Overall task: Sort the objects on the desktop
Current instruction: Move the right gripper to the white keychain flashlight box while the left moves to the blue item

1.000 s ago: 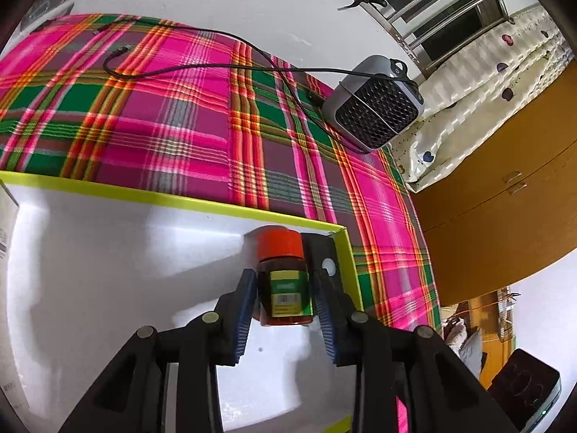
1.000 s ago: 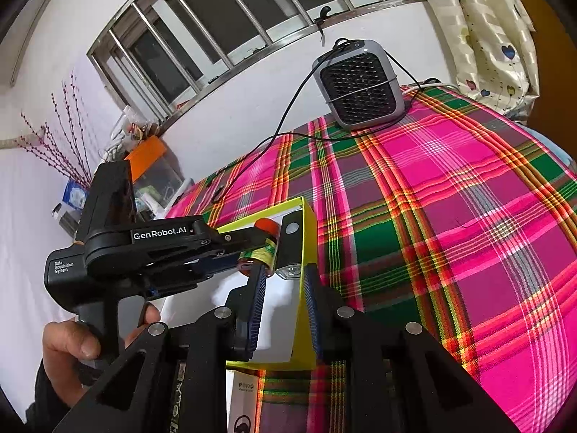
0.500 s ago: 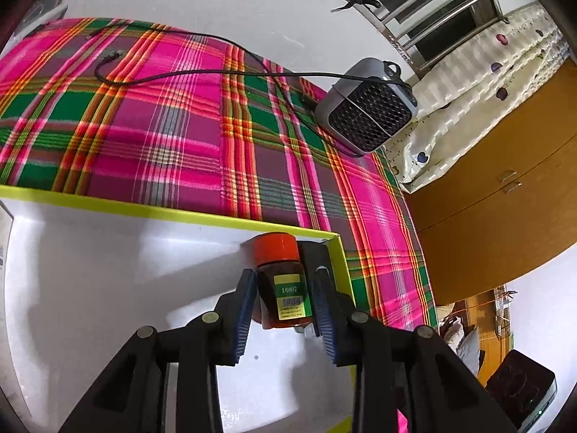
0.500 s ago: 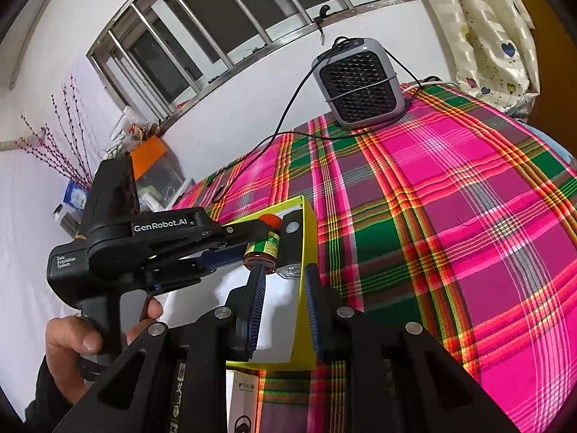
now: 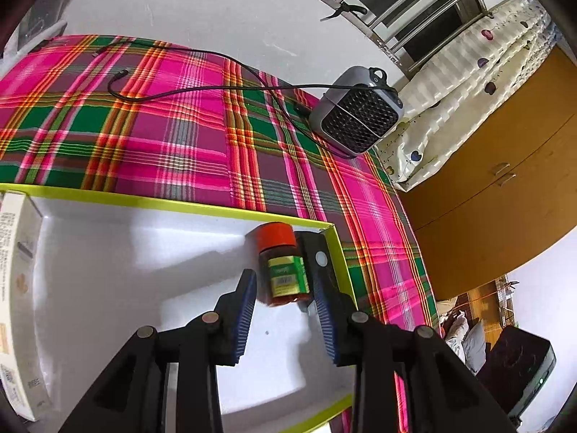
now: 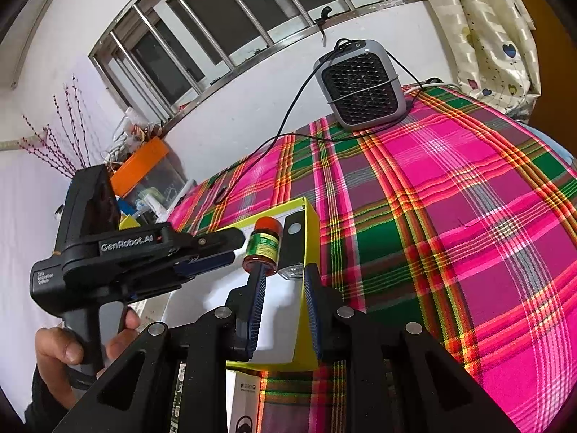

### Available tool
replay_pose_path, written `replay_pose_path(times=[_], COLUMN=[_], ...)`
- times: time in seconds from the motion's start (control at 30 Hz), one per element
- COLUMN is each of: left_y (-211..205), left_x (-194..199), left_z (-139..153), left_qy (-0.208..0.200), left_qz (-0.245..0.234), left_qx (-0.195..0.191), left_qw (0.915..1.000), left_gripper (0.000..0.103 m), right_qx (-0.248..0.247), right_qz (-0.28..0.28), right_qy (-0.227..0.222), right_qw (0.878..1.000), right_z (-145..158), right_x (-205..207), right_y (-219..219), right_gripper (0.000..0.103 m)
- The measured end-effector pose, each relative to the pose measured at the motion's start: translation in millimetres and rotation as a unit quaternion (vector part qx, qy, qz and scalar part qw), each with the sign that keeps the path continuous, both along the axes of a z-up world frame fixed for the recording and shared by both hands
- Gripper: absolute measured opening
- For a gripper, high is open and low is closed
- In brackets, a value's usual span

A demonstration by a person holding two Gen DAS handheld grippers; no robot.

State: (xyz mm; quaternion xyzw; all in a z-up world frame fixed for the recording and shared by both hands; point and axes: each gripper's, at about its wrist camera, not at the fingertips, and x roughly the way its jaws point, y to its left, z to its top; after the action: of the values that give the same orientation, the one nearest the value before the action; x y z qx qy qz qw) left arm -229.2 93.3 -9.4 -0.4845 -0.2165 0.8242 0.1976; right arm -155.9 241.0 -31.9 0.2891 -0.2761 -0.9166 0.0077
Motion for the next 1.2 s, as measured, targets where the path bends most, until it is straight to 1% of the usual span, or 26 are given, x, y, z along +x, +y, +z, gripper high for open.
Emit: replay_pose_path(times=[0.17, 0.27, 0.43, 0.63, 0.8, 0.93, 1.1, 1.2], left_y=[-13.8, -23.9, -36.5, -45.2, -48.8, -55.9, -68.8, -75.3], left_x=[18.0, 33.1, 61.9, 91.5, 112.6, 127.8, 140.7, 149.3], left_z=[9.9, 18.7, 31.3, 38.0, 42.3, 39.5, 32.6, 29.2], left_qy=[0.018, 0.038, 0.073, 0.100, 0.121, 0.128, 0.125, 0.124], left_qz=[0.003, 0.006, 0.005, 0.006, 0.003, 0.011, 0.023, 0.030], left_qx=[0.003, -0.004, -0.029, -0.052, -0.073, -0.090, -0.106, -0.113], left_qw=[0.9998, 0.9992, 0.9969, 0.9936, 0.9900, 0.9876, 0.9862, 0.9853], left_gripper=[0.033, 0.033, 0.033, 0.033, 0.033, 0.033, 0.033, 0.033], right_qx=[-0.001, 0.000, 0.011, 0.024, 0.048, 0.059, 0.081, 0.090], right_qz=[0.003, 0.008, 0.012, 0.027, 0.043, 0.054, 0.068, 0.074], right_qy=[0.006, 0.008, 0.020, 0.021, 0.023, 0.015, -0.007, -0.012], right_qw=[1.000, 1.000, 1.000, 0.999, 0.998, 0.997, 0.994, 0.993], right_z=[1.1, 1.5, 6.9, 11.5, 18.3, 17.6, 12.3, 10.6], right_x=[0.3, 0.4, 6.4, 22.6, 41.1, 53.1, 62.9, 67.8], right_y=[-1.2, -4.6, -13.1, -28.0, -42.3, -53.6, -70.6, -78.0], right_gripper=[0.023, 0.023, 0.023, 0.024, 0.027, 0.029, 0.029, 0.029])
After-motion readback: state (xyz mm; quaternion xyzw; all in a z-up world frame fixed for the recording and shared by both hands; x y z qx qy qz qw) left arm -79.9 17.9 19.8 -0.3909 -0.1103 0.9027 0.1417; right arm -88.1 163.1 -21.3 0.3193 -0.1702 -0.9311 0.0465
